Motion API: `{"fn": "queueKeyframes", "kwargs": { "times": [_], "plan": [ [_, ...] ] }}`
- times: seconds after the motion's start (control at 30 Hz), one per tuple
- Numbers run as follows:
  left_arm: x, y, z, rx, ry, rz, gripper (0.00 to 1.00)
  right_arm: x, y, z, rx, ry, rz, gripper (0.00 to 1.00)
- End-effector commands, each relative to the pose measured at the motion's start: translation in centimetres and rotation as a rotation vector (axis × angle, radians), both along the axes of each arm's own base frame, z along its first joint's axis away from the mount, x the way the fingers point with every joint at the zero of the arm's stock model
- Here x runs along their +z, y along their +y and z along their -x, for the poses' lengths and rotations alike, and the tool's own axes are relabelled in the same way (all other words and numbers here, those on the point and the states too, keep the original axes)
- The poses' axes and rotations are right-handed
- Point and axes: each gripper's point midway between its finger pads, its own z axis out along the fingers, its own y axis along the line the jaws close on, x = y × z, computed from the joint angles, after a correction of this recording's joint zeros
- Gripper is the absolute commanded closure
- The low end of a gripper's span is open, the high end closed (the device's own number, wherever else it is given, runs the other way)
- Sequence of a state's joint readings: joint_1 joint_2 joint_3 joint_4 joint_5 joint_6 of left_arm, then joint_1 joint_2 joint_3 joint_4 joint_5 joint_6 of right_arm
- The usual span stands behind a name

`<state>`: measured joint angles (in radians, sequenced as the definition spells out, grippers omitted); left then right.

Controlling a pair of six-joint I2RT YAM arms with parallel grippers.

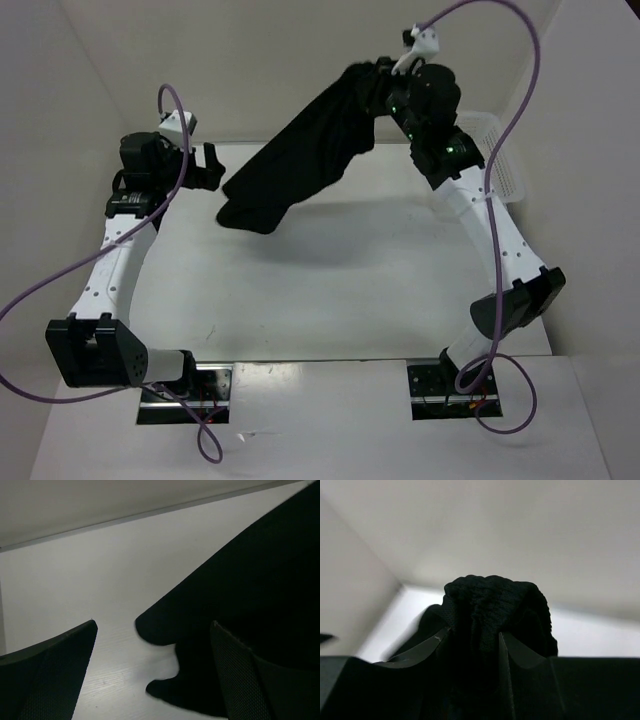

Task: Fold and stack the shorts
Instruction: Move the shorts to the center of the board

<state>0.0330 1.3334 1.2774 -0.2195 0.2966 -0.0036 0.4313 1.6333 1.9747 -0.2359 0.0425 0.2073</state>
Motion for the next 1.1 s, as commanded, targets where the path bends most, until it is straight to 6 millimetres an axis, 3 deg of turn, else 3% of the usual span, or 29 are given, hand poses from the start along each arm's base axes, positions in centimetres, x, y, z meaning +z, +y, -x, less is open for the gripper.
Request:
{"fn": "queueKeyframes", "kwargs": {
  "times": [0.0, 0.03, 0.07, 0.17, 0.3, 0.43, 0.53, 0.63, 0.77, 0.9, 1.07],
  "plan": [
    [-0.9, 0.8, 1.0, 0.032, 0.014, -0.011, 0.00, -8.0, -4.6, -1.3, -0.154, 0.194, -0.010, 0.78],
    [-1.7, 0.8, 1.3, 0.032, 0.039, -0.010, 0.00, -12.7, -6.8, -1.9, -0.201, 0.277, 0.045, 0.62],
    [-2.3, 0.7, 1.8, 0.024, 0.061, -0.006, 0.00, -14.7, -7.6, -2.1, -0.215, 0.308, 0.087, 0.40],
    [-6.0, 0.3, 2.8, 0.004, 0.169, 0.006, 0.00, -19.9, -7.1, -0.8, -0.116, 0.366, 0.256, 0.18],
    [-12.1, -1.9, 4.9, -0.030, 0.367, -0.025, 0.00, -21.6, -5.9, 0.6, 0.009, 0.361, 0.337, 0.18],
    [-16.8, -4.2, 8.6, -0.069, 0.533, -0.112, 0.00, -25.2, -7.0, 0.3, -0.040, 0.430, 0.395, 0.20],
    [-20.3, -4.1, 10.8, -0.055, 0.630, -0.198, 0.00, -28.6, -8.1, 0.6, -0.085, 0.520, 0.428, 0.28],
    [-22.5, -4.7, 12.4, -0.077, 0.699, -0.241, 0.00, -32.4, -9.5, 1.9, -0.127, 0.621, 0.482, 0.30],
    [-24.5, -5.3, 12.8, -0.086, 0.703, -0.309, 0.00, -37.6, -13.9, 3.6, -0.228, 0.763, 0.546, 0.32],
    [-26.0, -5.5, 11.8, -0.069, 0.684, -0.344, 0.00, -41.0, -16.3, 4.2, -0.275, 0.874, 0.533, 0.32],
    [-27.0, -6.0, 11.3, -0.086, 0.692, -0.331, 0.00, -44.3, -15.3, 3.8, -0.217, 0.946, 0.525, 0.32]
  ]
}}
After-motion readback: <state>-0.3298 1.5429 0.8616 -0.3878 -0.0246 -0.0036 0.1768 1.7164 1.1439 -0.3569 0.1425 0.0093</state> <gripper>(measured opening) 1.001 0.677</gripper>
